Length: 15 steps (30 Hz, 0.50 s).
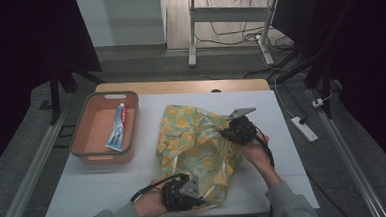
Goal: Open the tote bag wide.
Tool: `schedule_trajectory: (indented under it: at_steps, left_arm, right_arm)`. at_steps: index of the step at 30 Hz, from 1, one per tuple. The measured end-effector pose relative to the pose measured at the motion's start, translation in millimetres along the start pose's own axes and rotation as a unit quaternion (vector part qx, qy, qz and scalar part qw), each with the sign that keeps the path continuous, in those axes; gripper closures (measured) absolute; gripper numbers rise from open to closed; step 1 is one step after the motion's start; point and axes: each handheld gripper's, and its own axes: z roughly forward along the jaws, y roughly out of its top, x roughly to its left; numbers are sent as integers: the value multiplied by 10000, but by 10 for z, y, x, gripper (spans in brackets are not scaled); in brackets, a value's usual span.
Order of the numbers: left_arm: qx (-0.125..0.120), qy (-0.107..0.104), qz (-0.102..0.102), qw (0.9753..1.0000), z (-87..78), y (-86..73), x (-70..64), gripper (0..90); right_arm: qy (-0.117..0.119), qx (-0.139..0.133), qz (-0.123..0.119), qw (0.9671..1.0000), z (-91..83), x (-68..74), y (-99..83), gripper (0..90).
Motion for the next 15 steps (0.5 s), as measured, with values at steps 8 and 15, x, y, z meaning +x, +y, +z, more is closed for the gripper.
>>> schedule_trajectory:
  at_steps: [8,15]
  left_arm:
    - [-234,136,-252,9993,-107,-66,92,768]
    - [-864,1212,-672,9866,-519,63,211,540]
  right_arm:
    - [-23,-72,334,9994,46,-155,-60,872]
    - [118,-244,166,9995,-27,-52,-17,872]
